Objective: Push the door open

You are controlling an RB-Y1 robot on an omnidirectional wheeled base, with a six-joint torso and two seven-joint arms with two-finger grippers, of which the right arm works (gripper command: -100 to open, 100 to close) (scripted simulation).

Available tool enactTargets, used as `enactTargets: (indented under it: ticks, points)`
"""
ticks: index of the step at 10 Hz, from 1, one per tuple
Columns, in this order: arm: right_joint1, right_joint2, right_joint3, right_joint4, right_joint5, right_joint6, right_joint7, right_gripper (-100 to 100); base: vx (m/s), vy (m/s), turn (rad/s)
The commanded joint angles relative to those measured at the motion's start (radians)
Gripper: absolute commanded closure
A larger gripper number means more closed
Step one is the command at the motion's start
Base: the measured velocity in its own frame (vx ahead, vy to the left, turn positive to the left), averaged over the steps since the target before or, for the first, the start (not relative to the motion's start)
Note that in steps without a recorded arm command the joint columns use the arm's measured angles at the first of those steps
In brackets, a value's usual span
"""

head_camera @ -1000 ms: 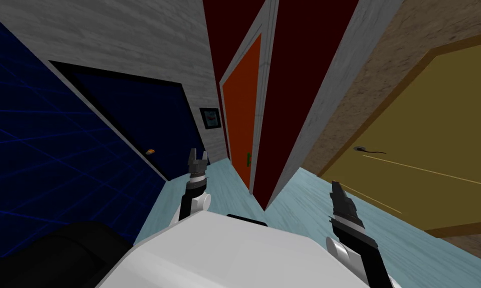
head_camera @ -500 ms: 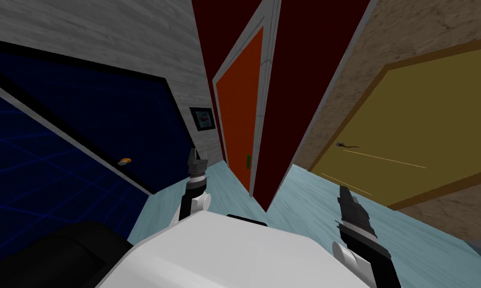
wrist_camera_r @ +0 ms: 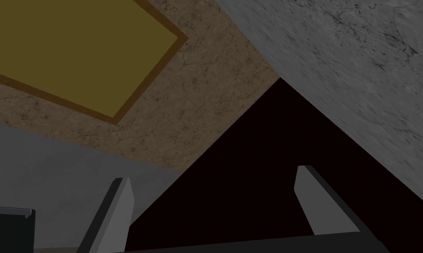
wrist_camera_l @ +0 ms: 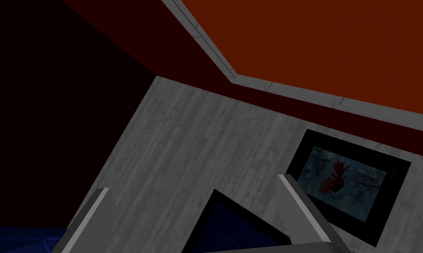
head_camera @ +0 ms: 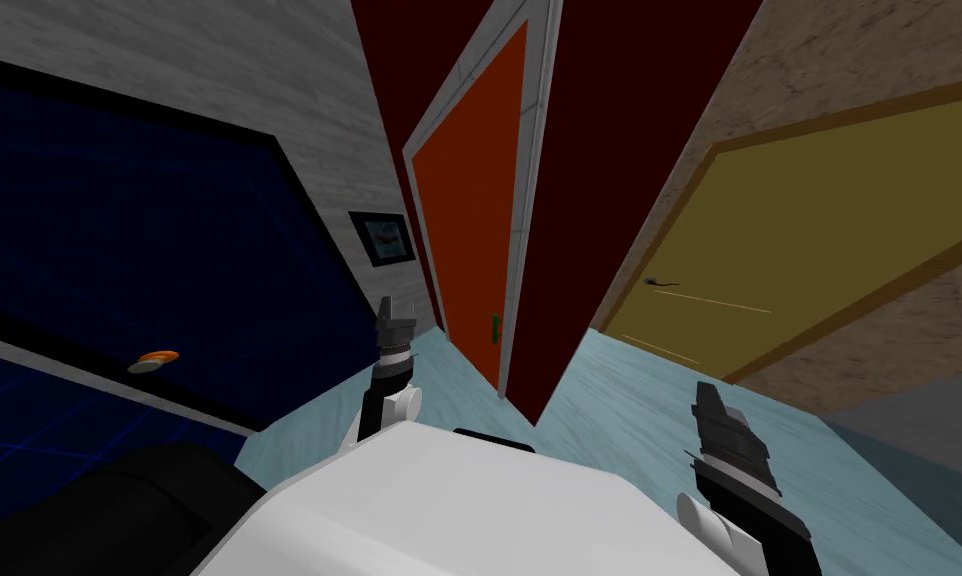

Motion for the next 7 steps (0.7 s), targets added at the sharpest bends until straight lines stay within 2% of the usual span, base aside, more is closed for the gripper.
enactTargets:
  ticks: [1, 7]
  points:
    - [-0.006, -0.002, -0.016, 0.02, -0.012, -0.002, 0.027, -100, 0.108, 0.118, -0.246]
    - [-0.029, -0.021, -0.074, 0.123, -0.059, -0.027, 0.115, -100, 0.112, 0.161, -0.241]
